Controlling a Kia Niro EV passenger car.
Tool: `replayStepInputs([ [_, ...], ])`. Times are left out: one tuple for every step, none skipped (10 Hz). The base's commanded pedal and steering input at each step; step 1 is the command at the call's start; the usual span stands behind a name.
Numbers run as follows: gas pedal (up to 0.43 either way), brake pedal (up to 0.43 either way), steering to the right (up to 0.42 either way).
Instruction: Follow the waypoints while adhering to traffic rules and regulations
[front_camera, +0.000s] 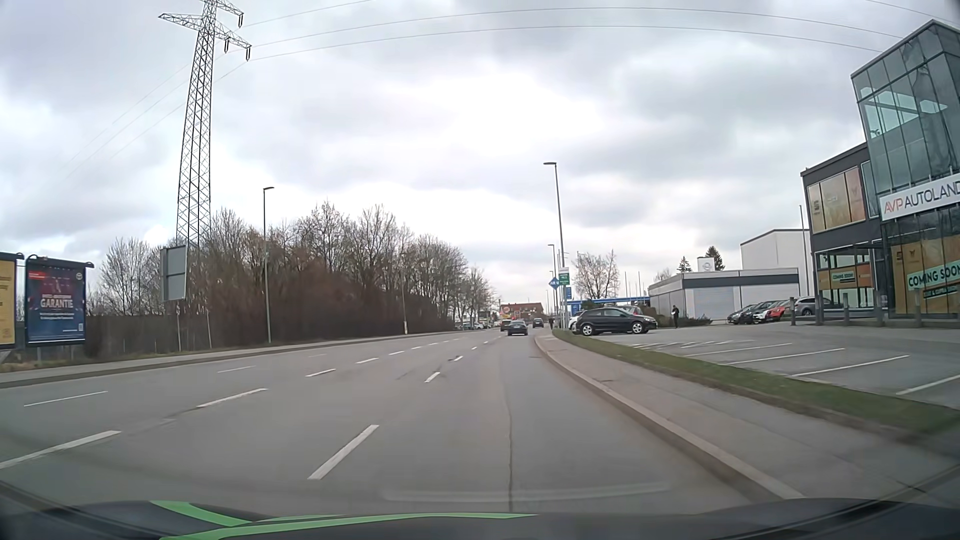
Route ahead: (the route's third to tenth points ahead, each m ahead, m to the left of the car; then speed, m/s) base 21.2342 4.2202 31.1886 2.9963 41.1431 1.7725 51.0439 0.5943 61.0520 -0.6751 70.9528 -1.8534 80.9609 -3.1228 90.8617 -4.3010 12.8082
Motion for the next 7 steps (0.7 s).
replayStepInputs([
  [0.079, 0.000, 0.007],
  [0.079, 0.000, 0.007],
  [0.079, 0.000, 0.007],
  [0.079, 0.000, 0.007],
  [0.079, 0.000, 0.007],
  [0.079, 0.000, 0.007],
  [0.079, 0.000, 0.007],
])
